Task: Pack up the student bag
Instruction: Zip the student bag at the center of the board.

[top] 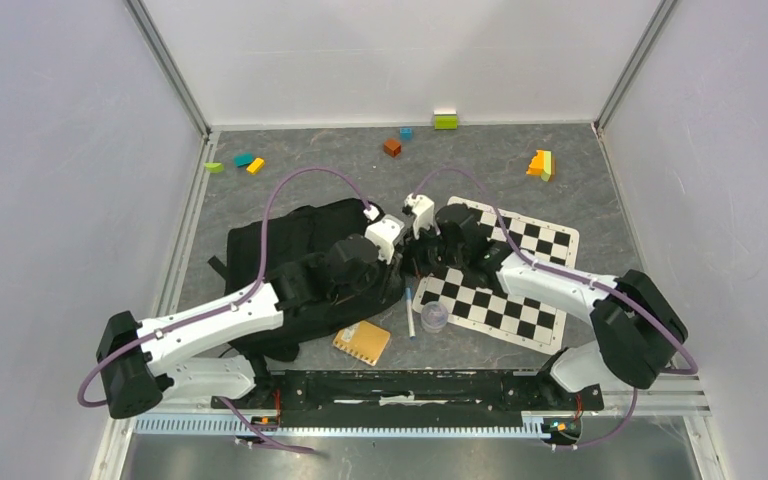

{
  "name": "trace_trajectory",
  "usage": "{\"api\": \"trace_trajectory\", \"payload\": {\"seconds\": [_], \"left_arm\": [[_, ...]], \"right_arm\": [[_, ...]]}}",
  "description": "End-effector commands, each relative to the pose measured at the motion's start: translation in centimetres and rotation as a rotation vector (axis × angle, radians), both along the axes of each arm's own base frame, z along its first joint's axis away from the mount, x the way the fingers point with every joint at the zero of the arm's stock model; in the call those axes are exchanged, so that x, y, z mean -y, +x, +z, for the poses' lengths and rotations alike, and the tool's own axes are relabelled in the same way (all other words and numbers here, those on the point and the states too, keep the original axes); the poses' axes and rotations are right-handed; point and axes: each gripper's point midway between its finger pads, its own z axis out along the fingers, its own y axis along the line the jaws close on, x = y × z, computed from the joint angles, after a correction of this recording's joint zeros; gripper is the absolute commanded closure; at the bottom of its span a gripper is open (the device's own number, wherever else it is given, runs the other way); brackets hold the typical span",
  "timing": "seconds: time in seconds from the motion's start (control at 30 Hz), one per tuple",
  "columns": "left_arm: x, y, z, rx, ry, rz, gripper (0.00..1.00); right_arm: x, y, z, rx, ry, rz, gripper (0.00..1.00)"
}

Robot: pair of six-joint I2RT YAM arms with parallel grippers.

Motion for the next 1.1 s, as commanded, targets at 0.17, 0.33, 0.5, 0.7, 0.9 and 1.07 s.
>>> {"api": "trace_trajectory", "payload": {"seconds": [0.17, 0.33, 0.5, 0.7, 0.9, 1.07], "left_arm": [[0.1, 0.6, 3.2, 0.056, -0.017, 0.077, 0.0], [0.2, 1.1, -0.1, 0.054, 0.106, 0.056, 0.0], [-0.2, 3.4, -1.8, 0.122, 0.235, 0.108, 0.0], [-2.0, 6.2, -3.0, 0.155, 0.397, 0.183, 0.2], [-3.3, 6.9, -1.7, 0.124, 0.281, 0.251, 0.6], [-3.6, 6.6, -1.3, 0.051, 0.145, 0.274, 0.77]], "right_arm": [[2.3, 8.9, 7.1, 0.271, 0.027, -0.169, 0.52], [3.9, 8.6, 6.3, 0.244, -0.001, -0.246, 0.32], [7.3, 7.9, 5.1, 0.216, -0.04, -0.385, 0.2], [10.6, 6.2, 4.5, 0.198, -0.042, -0.508, 0.18], [11.3, 4.7, 3.0, 0.146, 0.001, -0.58, 0.2], [8.7, 3.8, 2.4, 0.123, 0.043, -0.572, 0.21]]}}
